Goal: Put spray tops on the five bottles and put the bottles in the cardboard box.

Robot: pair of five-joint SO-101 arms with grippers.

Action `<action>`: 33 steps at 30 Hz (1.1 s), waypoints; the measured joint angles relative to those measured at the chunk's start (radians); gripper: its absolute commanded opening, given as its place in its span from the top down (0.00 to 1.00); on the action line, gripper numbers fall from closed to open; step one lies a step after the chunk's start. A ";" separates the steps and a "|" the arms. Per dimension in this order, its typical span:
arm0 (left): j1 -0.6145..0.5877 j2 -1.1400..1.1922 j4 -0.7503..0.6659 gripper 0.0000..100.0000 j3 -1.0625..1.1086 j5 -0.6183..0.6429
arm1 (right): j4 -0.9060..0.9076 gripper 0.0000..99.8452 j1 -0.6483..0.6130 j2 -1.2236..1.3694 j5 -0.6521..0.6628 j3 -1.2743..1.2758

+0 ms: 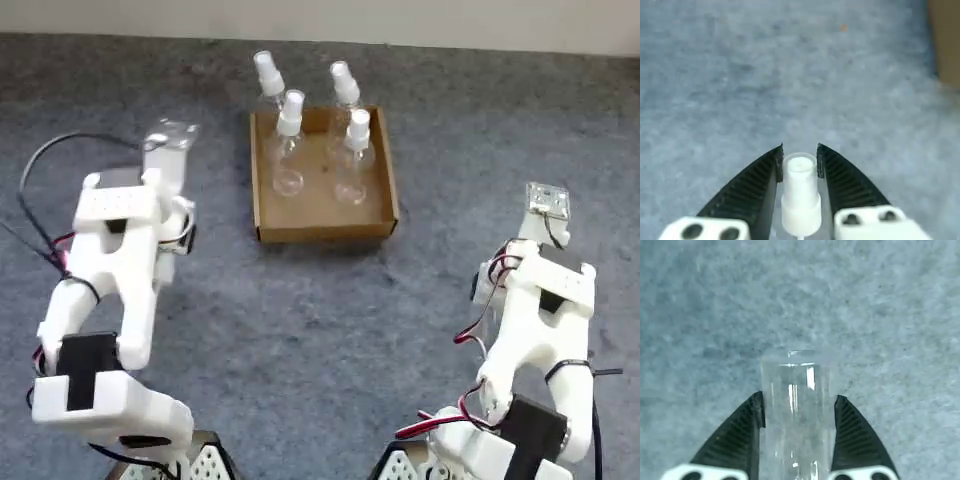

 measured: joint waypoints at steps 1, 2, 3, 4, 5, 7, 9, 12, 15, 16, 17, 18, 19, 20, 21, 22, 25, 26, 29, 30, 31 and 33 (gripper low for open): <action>-0.005 0.014 -0.037 0.99 0.005 0.000 | -0.005 0.99 0.002 0.000 -0.021 0.003; -0.006 0.035 -0.068 0.99 0.005 0.000 | -0.017 0.99 0.006 0.000 -0.043 0.009; -0.006 0.063 -0.091 0.99 0.005 0.012 | -0.031 0.99 0.020 0.002 -0.061 0.009; -0.006 0.094 -0.104 0.99 0.005 0.032 | -0.041 0.99 0.040 0.003 -0.077 0.009; -0.005 0.126 -0.110 0.98 -0.002 0.055 | -0.052 0.99 0.064 0.005 -0.092 0.009; -0.005 0.189 -0.117 0.94 -0.041 0.075 | -0.075 0.99 0.109 0.011 -0.115 0.009; -0.005 0.238 -0.114 0.90 -0.094 0.083 | -0.101 0.99 0.146 0.015 -0.132 0.009; -0.005 0.275 -0.041 0.90 -0.173 0.083 | -0.118 0.99 0.178 0.015 -0.141 0.009; -0.002 0.278 0.048 0.92 -0.242 0.083 | -0.123 0.99 0.192 0.015 -0.141 0.009; -0.002 0.278 0.072 0.92 -0.262 0.083 | -0.123 0.99 0.193 0.015 -0.141 0.009; -0.003 0.278 0.103 0.92 -0.282 0.083 | -0.123 0.98 0.193 0.015 -0.141 0.009; -0.005 0.278 0.123 0.92 -0.298 0.080 | -0.123 0.97 0.195 0.015 -0.141 0.009; -0.005 0.278 0.146 0.92 -0.307 0.060 | -0.123 0.95 0.196 0.015 -0.141 0.009; -0.005 0.278 0.166 0.92 -0.308 0.040 | -0.124 0.94 0.196 0.015 -0.141 0.009; -0.005 0.278 0.183 0.92 -0.308 0.021 | -0.124 0.93 0.196 0.015 -0.141 0.009; -0.005 0.278 0.189 0.92 -0.307 0.008 | -0.126 0.92 0.196 0.015 -0.141 0.009; -0.005 0.278 0.184 0.92 -0.287 -0.012 | -0.129 0.92 0.196 0.015 -0.141 0.009; -0.005 0.278 0.170 0.92 -0.275 -0.018 | -0.129 0.92 0.196 0.015 -0.141 0.009; -0.005 0.278 0.115 0.92 -0.236 -0.025 | -0.129 0.92 0.196 0.015 -0.141 0.009; -0.005 0.278 0.100 0.92 -0.219 -0.025 | -0.129 0.92 0.196 0.015 -0.141 0.009; -0.005 0.278 0.086 0.92 -0.203 -0.025 | -0.129 0.92 0.196 0.015 -0.141 0.009; -0.005 0.278 0.061 0.92 -0.172 -0.025 | -0.129 0.92 0.196 0.015 -0.141 0.009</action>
